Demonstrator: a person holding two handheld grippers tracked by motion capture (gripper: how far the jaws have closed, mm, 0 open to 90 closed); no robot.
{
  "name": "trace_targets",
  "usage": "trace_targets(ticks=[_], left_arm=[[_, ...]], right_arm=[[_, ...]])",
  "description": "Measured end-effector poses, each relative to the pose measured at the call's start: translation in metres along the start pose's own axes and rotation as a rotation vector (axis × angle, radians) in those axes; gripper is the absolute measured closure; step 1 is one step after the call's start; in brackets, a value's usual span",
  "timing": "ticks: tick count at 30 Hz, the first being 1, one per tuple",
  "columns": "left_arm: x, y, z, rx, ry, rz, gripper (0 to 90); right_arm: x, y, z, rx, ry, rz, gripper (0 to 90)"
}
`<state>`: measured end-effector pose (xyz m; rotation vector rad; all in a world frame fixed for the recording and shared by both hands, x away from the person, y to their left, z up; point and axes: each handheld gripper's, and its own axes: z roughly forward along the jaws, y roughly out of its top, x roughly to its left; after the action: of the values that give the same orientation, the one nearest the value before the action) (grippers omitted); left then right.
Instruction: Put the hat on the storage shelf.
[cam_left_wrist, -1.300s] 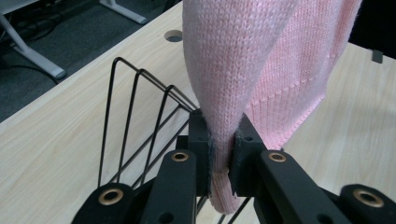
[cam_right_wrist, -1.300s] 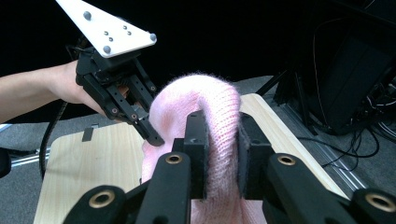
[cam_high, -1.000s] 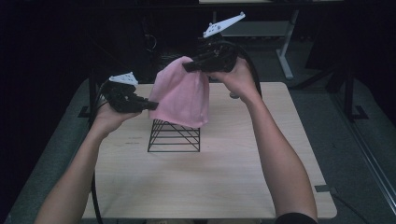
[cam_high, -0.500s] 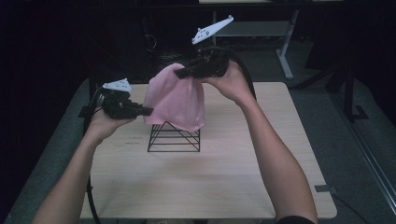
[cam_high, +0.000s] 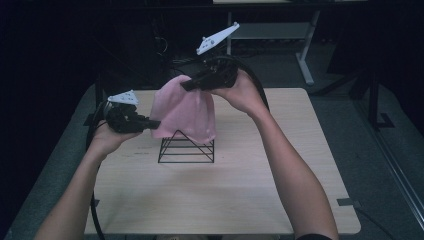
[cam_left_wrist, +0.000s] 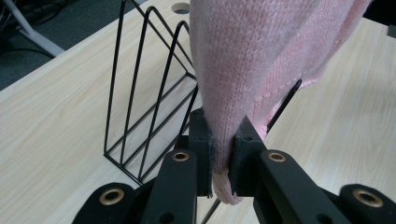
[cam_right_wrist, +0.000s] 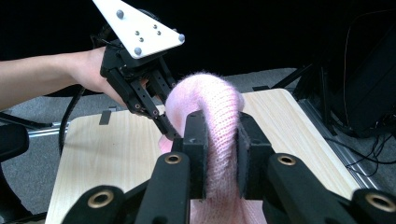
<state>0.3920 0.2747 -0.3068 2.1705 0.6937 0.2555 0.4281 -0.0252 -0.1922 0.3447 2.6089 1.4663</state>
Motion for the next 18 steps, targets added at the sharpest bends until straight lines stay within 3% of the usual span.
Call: trace_targets(ticks=[10,18], left_arm=[[0.001,-0.010,0.007,0.028,0.001,-0.007,81.3],[0.003,-0.019,0.009,0.049,0.005,-0.009,81.3]], right_arm=[[0.000,-0.009,0.009,0.023,0.014,0.021,75.9],[0.004,-0.012,0.019,0.036,0.024,0.011,75.9]])
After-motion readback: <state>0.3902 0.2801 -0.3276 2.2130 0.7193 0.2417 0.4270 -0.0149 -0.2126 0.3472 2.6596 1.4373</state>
